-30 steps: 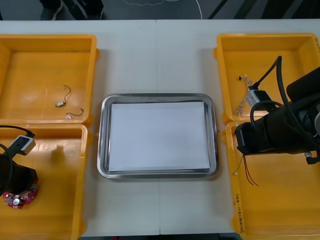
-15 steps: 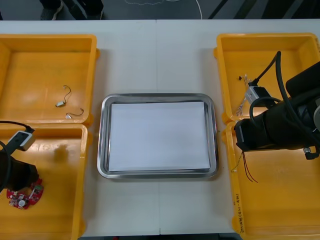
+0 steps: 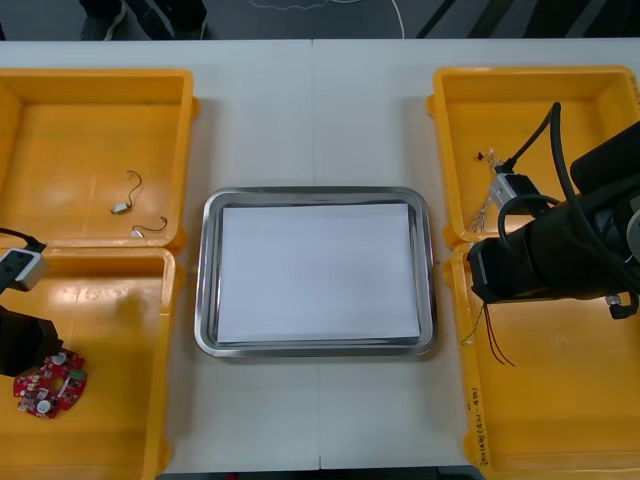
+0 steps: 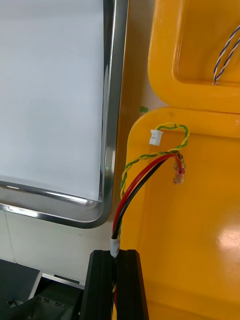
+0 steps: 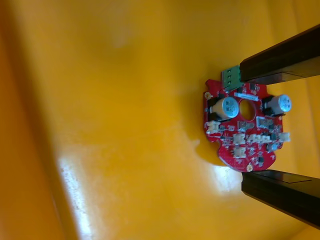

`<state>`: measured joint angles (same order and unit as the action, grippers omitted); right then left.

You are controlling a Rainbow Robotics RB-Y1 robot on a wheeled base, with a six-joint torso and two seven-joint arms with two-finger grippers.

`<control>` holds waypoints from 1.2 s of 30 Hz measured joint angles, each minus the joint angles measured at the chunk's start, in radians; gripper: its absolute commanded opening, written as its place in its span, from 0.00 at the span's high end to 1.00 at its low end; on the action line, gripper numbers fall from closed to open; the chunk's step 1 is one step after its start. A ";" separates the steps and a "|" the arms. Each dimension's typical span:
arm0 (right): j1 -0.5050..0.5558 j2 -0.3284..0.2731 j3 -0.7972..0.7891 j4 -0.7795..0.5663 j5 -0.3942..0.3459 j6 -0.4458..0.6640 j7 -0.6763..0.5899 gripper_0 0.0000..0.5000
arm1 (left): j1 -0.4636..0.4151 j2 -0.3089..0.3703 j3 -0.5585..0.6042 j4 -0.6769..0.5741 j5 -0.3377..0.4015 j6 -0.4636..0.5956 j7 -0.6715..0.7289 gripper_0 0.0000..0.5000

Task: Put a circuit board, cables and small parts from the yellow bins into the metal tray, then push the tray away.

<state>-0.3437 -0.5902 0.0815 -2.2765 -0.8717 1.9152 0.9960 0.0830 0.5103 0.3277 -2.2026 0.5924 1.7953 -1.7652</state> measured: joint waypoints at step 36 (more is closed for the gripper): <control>0.000 0.000 0.005 0.000 -0.022 0.000 0.000 1.00 | 0.059 -0.002 -0.193 -0.082 -0.157 -0.030 1.328 0.00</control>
<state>-0.3439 -0.5902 0.0867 -2.2762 -0.8937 1.9152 0.9960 0.1416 0.5078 0.1347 -2.2843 0.4350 1.7650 -0.4371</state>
